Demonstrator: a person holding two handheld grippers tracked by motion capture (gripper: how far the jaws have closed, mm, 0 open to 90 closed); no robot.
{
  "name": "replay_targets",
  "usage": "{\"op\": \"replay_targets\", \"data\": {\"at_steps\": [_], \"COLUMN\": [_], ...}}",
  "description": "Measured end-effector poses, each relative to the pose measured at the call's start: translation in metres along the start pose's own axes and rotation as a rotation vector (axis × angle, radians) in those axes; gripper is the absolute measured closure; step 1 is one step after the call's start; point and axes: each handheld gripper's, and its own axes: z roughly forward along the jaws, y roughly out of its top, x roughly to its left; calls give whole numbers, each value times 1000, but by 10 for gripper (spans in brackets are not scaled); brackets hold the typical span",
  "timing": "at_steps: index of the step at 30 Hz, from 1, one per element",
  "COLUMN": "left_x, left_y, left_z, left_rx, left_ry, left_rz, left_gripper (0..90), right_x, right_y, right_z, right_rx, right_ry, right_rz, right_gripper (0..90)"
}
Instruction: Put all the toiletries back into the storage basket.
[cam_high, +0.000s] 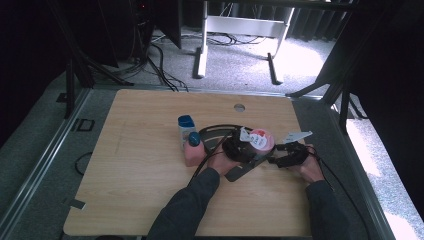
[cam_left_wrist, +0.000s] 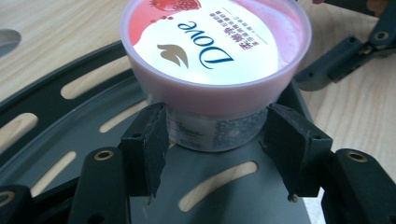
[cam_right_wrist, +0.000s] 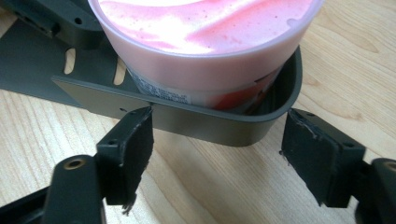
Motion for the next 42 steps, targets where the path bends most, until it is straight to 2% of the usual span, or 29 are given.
{"op": "replay_targets", "data": {"at_steps": [5,9,16,21,29,34,42], "left_x": [0,-1,-3,-6,-14,-17,-19], "left_y": [0,-1,-5,-5,-5,-5,-8], "left_z": [-15,-27,-39,-46,-60,-67,-82], "left_rx": [-26,-44,-31,-34,-38,-37,-45], "left_ry": [-1,-9,-24,-47,-68,-76,-92], "left_rz": [-14,-18,-2,-2,11,28,26], "left_gripper": [409,422,446,454,449,444,442], "right_x": [5,11,30,40,53,57,65], "right_y": [-7,-14,-20,-20,-24,-27,-32], "right_z": [-7,-11,-10,-11,-9,-9,-7], "right_rx": [-21,-31,-41,-69,-78,-85,-91], "right_ry": [-27,-46,-62,-57,-50,-52,-35], "right_rz": [5,24,12,4,4,10,25], "right_gripper": [283,343,371,369,368,367,360]}}
